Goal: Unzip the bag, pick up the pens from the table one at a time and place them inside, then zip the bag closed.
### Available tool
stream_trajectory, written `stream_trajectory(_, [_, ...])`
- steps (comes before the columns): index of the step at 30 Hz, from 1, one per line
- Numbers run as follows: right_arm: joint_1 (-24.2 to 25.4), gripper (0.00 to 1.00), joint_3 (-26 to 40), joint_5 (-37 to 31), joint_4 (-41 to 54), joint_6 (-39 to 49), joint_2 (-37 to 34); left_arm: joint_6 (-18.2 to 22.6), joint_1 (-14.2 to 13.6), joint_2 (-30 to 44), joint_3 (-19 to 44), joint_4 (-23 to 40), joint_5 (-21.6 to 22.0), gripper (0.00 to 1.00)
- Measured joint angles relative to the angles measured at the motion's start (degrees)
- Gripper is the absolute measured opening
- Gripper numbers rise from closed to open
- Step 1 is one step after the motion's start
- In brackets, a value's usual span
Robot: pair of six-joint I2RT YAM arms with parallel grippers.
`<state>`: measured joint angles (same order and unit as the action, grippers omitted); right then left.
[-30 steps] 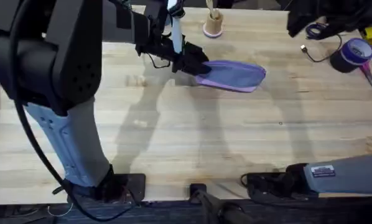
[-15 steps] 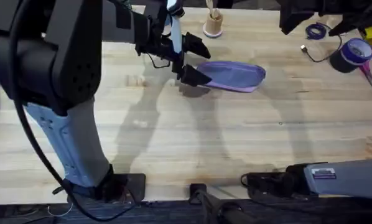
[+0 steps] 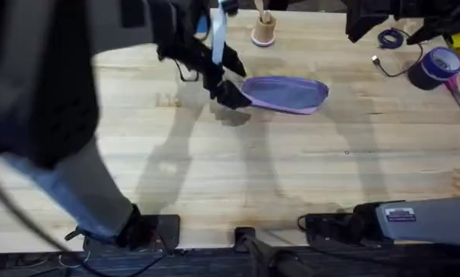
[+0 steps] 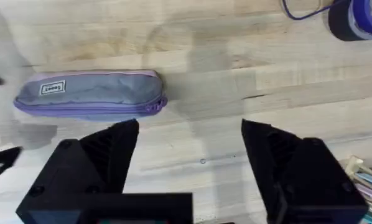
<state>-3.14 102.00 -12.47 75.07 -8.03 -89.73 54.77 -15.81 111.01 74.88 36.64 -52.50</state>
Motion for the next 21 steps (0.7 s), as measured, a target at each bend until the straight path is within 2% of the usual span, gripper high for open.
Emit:
stream_trajectory(4, [-0.9, 0.996, 0.0, 0.0, 0.1, 0.0, 0.1, -0.2, 0.2, -9.2, 1.3, 5.7, 6.6, 0.995])
stream_trajectory(7, [-2.9, 0.996, 0.0, 0.0, 0.2, 0.4, 0.9, -3.6, 0.2, -16.0, 1.7, 8.2, 12.0, 0.995])
stream_trajectory(9, [-4.5, 0.996, 0.0, 0.0, 0.3, 0.8, 1.9, -7.9, 0.2, -20.2, 1.7, 9.3, 16.4, 0.995])
stream_trajectory(16, [-10.4, 0.996, 0.0, 0.0, 2.2, 1.2, 4.7, -27.5, 0.2, -32.0, 1.7, 13.9, 31.9, 0.994])
stream_trajectory(21, [-13.5, 0.995, 0.0, 2.2, 3.6, 0.5, 4.7, -38.3, 0.2, -38.8, 1.7, 19.6, 39.2, 0.994])
